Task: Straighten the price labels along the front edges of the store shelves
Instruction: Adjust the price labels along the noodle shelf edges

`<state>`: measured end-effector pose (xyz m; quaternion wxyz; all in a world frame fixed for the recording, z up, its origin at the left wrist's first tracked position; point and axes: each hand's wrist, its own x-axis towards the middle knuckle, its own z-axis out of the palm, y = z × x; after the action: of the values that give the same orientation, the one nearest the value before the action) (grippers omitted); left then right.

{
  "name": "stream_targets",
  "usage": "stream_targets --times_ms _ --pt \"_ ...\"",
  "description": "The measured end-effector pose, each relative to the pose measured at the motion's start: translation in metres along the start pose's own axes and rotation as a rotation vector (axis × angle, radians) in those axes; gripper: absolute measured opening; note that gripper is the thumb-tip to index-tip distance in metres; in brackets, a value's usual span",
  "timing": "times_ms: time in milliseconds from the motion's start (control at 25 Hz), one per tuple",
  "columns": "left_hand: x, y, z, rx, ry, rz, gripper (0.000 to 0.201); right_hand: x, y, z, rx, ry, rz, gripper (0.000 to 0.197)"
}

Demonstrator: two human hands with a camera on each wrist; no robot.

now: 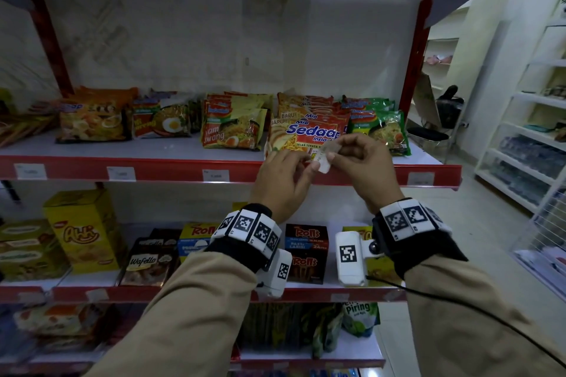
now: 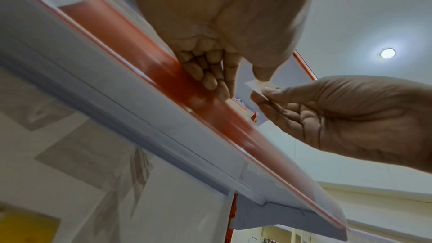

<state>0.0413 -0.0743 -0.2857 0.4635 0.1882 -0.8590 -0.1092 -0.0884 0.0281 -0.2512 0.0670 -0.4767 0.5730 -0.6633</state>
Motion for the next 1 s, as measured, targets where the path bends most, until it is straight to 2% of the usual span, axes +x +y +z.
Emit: stream_targets --times_ms 120,280,480,560,640,720,880,1000 --pt "0.000 -0.002 0.001 0.002 0.000 0.015 0.028 -0.006 0.004 0.009 0.062 -0.001 0.023 0.014" --pt "0.002 -0.005 0.000 0.063 -0.038 0.023 0.017 -0.006 0.006 0.005 -0.085 0.007 -0.044 0.010" --pt "0.004 -0.003 -0.007 0.117 -0.111 0.027 0.017 -0.002 0.006 -0.014 -0.230 0.028 -0.121 0.010" --pt "0.005 0.000 -0.011 0.136 -0.146 0.027 0.016 -0.001 0.001 -0.014 -0.330 -0.059 -0.223 0.019" --pt "0.006 0.004 -0.014 0.176 -0.184 0.033 0.015 0.001 -0.004 -0.008 -0.529 -0.191 -0.336 0.025" --pt "0.007 0.007 -0.016 0.217 -0.215 0.042 0.017 0.005 -0.006 -0.004 -0.682 -0.234 -0.397 0.018" --pt "0.006 0.004 -0.024 0.243 -0.210 0.027 0.021 0.008 -0.001 -0.005 -0.478 -0.103 -0.312 0.011" --pt "0.003 -0.001 -0.027 0.167 -0.146 -0.023 0.023 0.006 0.007 -0.001 -0.433 -0.059 -0.291 0.009"
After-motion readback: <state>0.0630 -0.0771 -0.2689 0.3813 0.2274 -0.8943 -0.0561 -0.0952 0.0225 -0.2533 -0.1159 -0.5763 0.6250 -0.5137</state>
